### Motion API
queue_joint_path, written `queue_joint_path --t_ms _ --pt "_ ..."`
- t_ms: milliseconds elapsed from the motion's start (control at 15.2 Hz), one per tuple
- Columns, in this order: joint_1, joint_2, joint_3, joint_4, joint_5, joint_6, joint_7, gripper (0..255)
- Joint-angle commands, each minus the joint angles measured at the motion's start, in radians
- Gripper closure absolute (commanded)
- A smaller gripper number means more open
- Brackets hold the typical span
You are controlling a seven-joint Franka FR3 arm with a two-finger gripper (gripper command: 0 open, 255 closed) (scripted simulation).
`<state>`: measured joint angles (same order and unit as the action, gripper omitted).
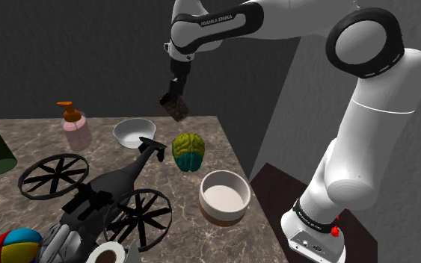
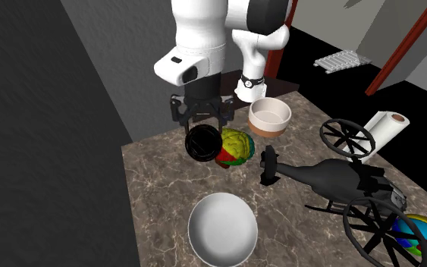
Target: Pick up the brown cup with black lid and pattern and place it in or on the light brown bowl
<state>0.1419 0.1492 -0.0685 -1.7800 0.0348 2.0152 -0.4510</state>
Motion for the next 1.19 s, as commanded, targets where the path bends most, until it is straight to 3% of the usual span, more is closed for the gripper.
queue_joint_path --t_ms 0,594,1122 --pt "0.01 -0.082 0.005 -0.098 -0.008 0.018 0.016 255" --pt "0.049 -0.42 0.053 -0.456 -0.025 0.039 0.111 255" --pt "0.089 -0.724 0.118 -0.696 -0.001 -0.023 0.2 255"
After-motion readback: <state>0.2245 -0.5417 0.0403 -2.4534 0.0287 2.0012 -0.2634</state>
